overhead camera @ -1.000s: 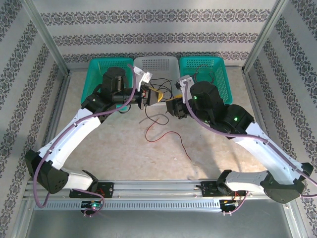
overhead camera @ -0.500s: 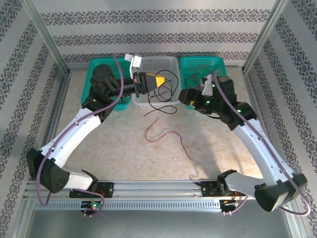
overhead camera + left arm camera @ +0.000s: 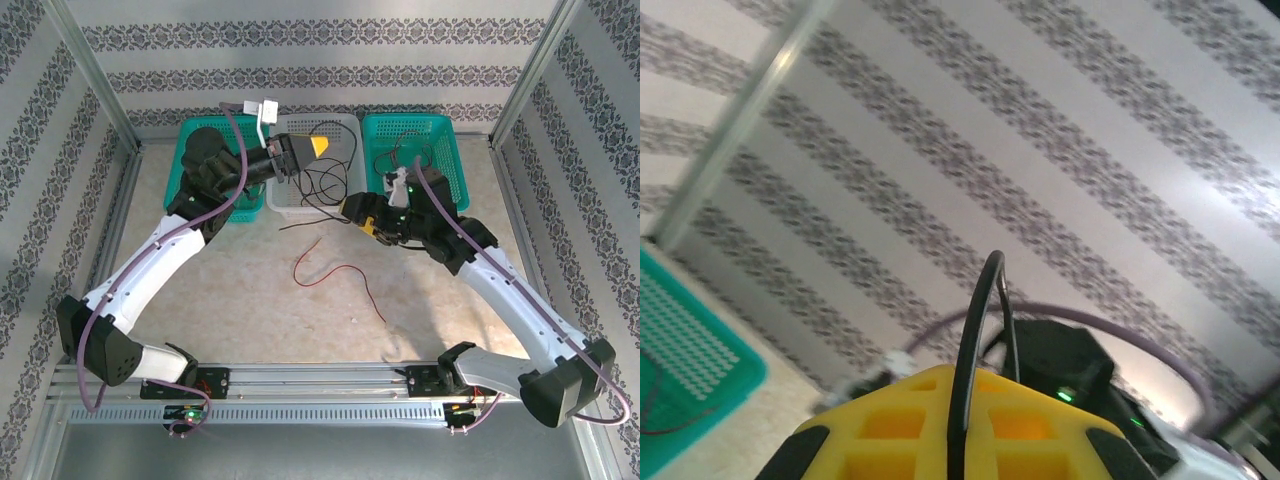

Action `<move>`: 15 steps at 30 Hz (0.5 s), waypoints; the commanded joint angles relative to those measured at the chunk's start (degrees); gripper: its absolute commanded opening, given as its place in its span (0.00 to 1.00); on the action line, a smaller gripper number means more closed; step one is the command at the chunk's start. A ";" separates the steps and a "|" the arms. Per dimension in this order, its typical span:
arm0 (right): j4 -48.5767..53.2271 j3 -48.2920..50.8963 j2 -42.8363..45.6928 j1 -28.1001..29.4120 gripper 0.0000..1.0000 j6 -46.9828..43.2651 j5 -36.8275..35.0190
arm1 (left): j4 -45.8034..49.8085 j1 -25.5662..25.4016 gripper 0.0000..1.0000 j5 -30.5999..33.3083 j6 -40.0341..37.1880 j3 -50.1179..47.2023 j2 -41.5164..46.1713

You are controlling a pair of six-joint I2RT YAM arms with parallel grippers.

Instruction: Untangle the cables

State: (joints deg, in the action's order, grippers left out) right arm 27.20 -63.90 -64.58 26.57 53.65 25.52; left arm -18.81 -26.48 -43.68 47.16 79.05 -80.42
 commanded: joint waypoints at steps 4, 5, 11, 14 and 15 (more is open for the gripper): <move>11.72 1.96 6.38 -6.40 0.75 -3.32 -7.14 | 12.06 2.40 0.00 13.84 -5.40 8.11 -6.20; 13.35 2.12 7.00 -6.57 0.75 -4.19 -8.10 | 13.99 2.58 0.00 15.58 -6.24 9.89 -7.55; 19.57 3.22 9.77 -6.53 0.74 -7.22 -12.30 | 19.83 4.92 0.00 21.22 -6.67 20.03 -16.71; 20.21 3.90 10.36 -6.52 0.75 -7.61 -12.58 | 24.58 6.31 0.00 23.09 -5.86 27.33 -22.76; 20.57 3.92 10.35 -6.53 0.75 -7.76 -12.67 | 25.92 6.67 0.00 23.29 -5.57 29.62 -24.57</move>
State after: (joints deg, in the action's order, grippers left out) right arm 44.71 -60.93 -54.92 20.01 47.79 15.07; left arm 1.15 -21.43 -23.83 42.15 103.07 -101.65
